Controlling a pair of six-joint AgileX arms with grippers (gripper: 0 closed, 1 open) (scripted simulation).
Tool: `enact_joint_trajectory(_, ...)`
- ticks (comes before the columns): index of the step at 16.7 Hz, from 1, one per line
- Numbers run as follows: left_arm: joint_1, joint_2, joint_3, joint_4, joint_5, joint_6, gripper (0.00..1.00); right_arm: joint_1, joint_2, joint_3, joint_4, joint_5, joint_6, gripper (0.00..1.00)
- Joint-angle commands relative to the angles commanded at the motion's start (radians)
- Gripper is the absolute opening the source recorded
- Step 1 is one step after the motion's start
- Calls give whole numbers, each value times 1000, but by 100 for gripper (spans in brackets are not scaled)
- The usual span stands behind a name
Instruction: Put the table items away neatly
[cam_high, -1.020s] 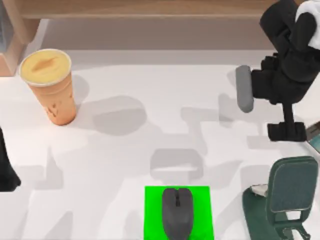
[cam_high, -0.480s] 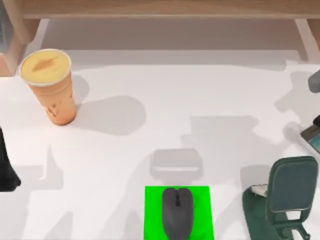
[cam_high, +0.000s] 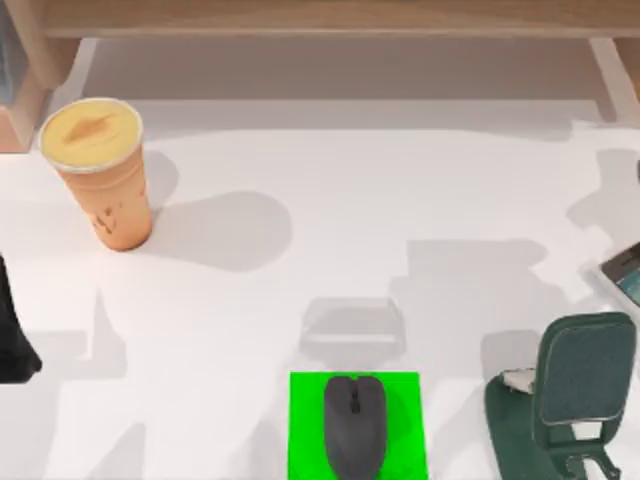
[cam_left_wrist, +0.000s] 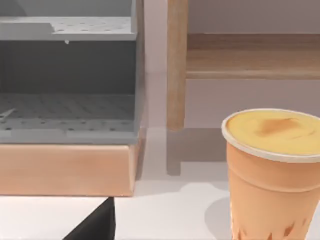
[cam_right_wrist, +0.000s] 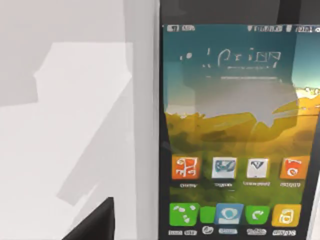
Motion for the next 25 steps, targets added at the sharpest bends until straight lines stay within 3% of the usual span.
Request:
enact_joint_trajectory(8, 0, 0, 0, 0, 0, 0, 100, 0, 97, -126, 233, -1, 9, 100)
enact_joint_trajectory(13, 0, 0, 0, 0, 0, 0, 100, 1, 116, -146, 263, -1, 9, 100)
enact_joint_trajectory(25, 0, 0, 0, 0, 0, 0, 100, 1, 116, -146, 263, -1, 9, 10)
